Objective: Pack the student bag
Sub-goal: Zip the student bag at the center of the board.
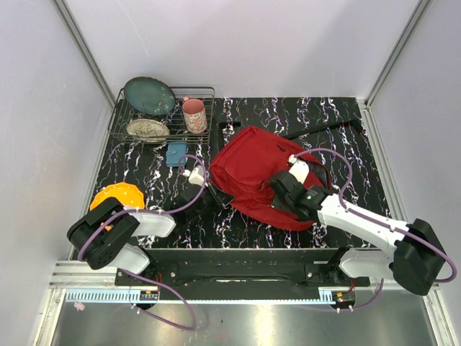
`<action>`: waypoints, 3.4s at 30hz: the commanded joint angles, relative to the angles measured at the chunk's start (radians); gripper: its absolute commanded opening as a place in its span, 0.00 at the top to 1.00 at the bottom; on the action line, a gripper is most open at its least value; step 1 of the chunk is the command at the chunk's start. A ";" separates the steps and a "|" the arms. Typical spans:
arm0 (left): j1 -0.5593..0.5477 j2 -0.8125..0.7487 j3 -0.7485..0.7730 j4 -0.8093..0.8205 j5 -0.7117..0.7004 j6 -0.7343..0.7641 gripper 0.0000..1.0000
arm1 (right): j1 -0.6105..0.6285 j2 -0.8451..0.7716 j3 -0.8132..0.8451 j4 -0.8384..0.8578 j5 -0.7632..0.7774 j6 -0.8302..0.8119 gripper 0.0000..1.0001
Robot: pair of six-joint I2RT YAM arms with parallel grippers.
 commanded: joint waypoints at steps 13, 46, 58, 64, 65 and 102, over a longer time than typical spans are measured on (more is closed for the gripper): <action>0.194 -0.037 0.012 0.006 0.159 0.076 1.00 | 0.003 -0.411 -0.220 0.097 -0.051 -0.106 1.00; -0.005 -0.289 0.308 -0.616 0.182 0.484 0.06 | 0.003 -0.516 -0.326 0.311 -0.153 -0.125 1.00; -0.155 -0.184 0.459 -0.686 0.193 1.030 0.01 | 0.004 -0.568 -0.329 0.251 -0.133 -0.114 1.00; -0.178 -0.186 0.389 -0.476 0.234 1.245 0.01 | 0.005 -0.570 -0.329 0.243 -0.127 -0.105 1.00; -0.186 -0.169 0.387 -0.473 0.245 1.279 0.01 | 0.001 -0.571 -0.329 0.245 -0.128 -0.103 1.00; -0.292 -0.008 0.378 -0.454 0.193 1.337 1.00 | 0.003 -0.596 -0.329 0.228 -0.149 -0.128 1.00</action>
